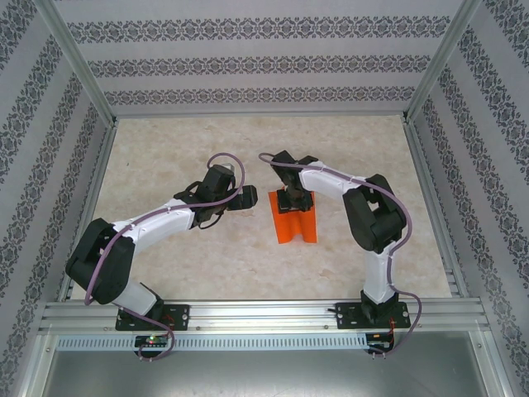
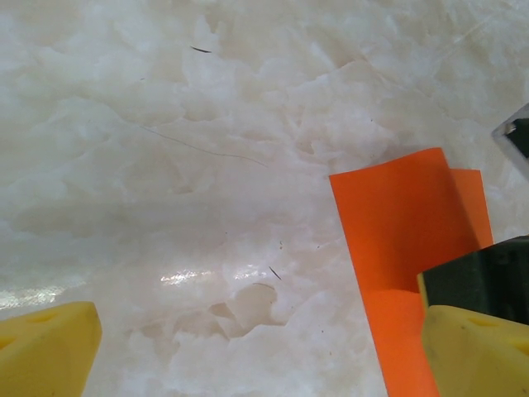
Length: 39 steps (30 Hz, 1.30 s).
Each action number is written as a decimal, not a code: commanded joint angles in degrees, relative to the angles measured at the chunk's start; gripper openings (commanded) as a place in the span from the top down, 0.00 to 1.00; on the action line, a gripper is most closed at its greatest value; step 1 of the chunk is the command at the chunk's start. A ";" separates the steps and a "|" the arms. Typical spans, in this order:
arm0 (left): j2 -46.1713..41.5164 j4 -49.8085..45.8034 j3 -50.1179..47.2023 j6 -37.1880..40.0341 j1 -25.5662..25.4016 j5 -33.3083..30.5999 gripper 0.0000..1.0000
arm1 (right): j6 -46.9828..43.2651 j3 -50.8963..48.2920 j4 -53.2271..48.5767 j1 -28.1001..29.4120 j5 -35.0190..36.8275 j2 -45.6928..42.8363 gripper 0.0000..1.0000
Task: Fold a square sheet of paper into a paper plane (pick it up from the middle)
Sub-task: Fold the square sheet of paper in half at the center of the table.
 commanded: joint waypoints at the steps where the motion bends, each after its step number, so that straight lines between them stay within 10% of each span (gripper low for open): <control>1: -1.83 -0.77 0.06 0.13 -0.46 -0.82 0.00 | 1.03 -0.43 0.52 -0.23 -1.75 -4.31 0.61; 17: -4.21 -1.06 -0.02 -0.21 -0.45 -1.40 0.00 | 17.01 -10.49 26.79 -2.83 -26.36 -14.75 0.63; 27: -3.93 -0.71 0.23 -0.23 -0.45 -0.28 0.00 | 20.00 -19.48 32.38 -5.50 -24.46 -12.79 0.60; 39: -2.05 -0.30 2.21 0.24 -0.49 2.38 0.00 | 13.75 -22.40 25.35 -7.61 -19.80 -16.65 0.31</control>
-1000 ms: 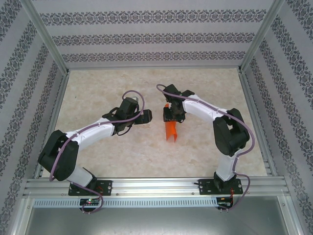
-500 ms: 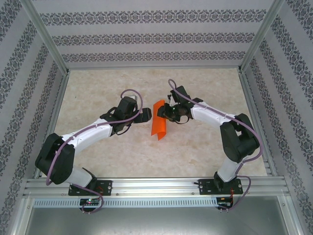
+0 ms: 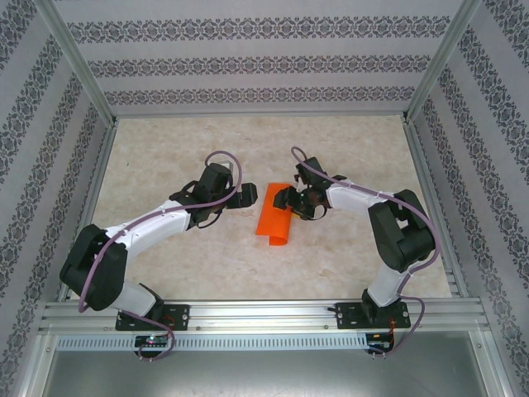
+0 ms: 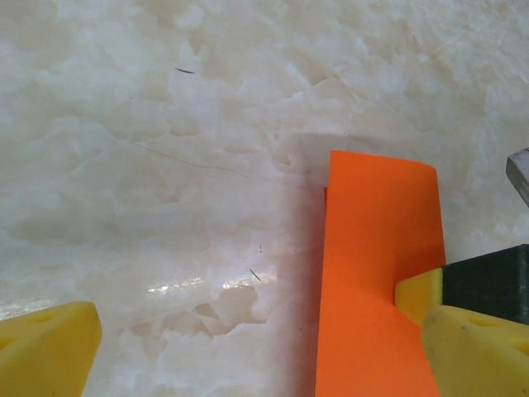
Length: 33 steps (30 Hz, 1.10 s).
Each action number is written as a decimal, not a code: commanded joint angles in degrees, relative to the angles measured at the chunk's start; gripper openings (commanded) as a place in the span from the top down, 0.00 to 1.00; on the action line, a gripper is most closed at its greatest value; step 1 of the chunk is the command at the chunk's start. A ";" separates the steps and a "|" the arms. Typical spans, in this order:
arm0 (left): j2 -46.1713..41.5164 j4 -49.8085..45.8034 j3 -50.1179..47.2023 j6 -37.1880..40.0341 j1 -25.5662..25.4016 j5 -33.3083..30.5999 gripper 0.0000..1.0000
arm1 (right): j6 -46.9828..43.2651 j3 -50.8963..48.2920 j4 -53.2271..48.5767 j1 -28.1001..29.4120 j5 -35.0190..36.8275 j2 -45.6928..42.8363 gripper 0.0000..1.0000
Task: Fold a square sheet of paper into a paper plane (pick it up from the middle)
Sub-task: Fold the square sheet of paper in half at the center of the table.
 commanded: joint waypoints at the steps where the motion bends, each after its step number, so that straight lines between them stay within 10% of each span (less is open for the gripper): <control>1: 0.61 -0.03 2.41 0.38 -0.57 1.63 0.00 | -3.87 -0.18 -3.46 -1.62 2.85 -3.55 0.29; 33: 2.34 1.53 1.56 1.79 -1.11 4.26 0.01 | -11.71 5.53 -13.92 -0.38 11.02 2.60 0.20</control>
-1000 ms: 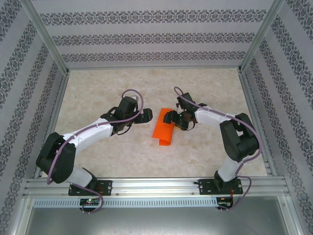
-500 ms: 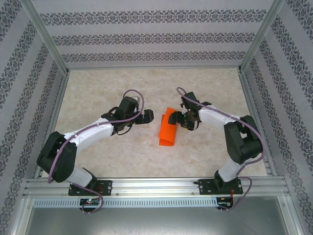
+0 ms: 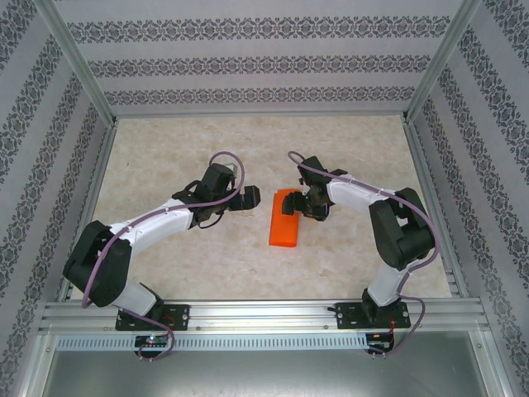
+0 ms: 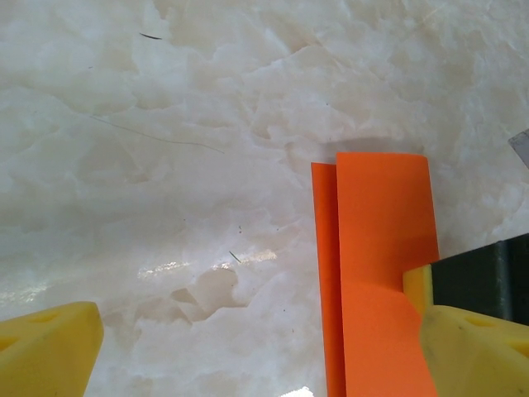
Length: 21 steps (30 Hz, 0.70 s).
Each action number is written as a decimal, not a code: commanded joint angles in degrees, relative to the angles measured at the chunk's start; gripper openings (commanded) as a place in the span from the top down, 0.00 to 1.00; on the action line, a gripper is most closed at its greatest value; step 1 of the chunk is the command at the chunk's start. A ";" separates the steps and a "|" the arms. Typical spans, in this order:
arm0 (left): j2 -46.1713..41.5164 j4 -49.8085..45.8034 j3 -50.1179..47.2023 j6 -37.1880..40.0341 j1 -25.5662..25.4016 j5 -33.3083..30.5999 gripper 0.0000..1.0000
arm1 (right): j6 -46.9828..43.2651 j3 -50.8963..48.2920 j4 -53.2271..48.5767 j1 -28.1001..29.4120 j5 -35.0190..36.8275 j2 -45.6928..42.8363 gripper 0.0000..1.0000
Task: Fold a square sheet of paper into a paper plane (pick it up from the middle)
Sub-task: Fold the square sheet of paper in half at the center of the table.
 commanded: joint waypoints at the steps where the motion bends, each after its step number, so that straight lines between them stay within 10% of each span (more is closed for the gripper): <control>1: 0.77 1.44 1.17 1.19 -1.01 0.29 0.01 | -0.59 1.49 -0.35 0.42 1.14 1.33 0.20; 21: 0.45 1.42 0.36 0.83 -0.97 0.27 0.01 | -2.62 1.91 0.40 0.89 -1.46 3.60 0.12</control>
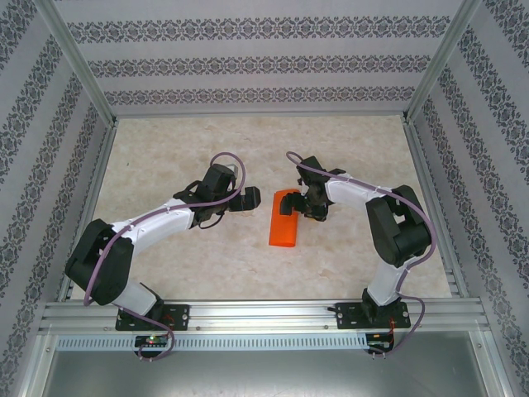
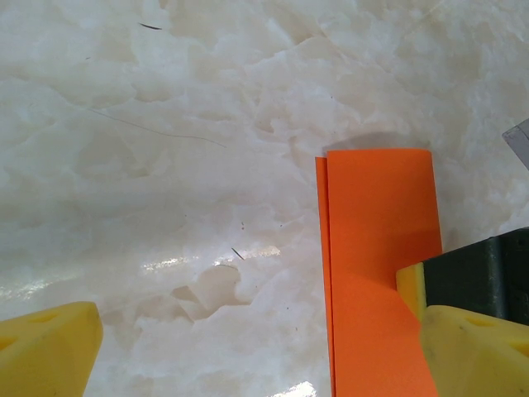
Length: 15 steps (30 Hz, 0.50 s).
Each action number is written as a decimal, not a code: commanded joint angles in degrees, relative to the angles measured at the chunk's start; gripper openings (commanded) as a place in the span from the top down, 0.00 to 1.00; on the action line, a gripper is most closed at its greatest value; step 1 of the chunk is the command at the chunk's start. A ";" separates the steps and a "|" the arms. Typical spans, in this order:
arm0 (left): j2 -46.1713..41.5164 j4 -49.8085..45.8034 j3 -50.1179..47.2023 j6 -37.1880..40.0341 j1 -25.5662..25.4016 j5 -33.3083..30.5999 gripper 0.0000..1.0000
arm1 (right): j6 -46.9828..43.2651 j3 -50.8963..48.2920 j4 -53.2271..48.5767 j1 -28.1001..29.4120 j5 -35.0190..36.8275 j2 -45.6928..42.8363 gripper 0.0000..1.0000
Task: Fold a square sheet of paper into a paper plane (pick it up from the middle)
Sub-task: Fold the square sheet of paper in half at the center of the table.
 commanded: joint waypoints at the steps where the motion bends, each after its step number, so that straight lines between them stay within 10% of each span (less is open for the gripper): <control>1: -0.32 1.45 0.44 0.94 -0.95 0.08 0.01 | -1.76 1.29 0.43 1.00 -0.41 2.16 0.11; 15: -0.53 1.40 -0.21 0.63 -0.94 -0.10 0.01 | -1.53 1.90 -2.47 1.54 3.58 4.81 0.10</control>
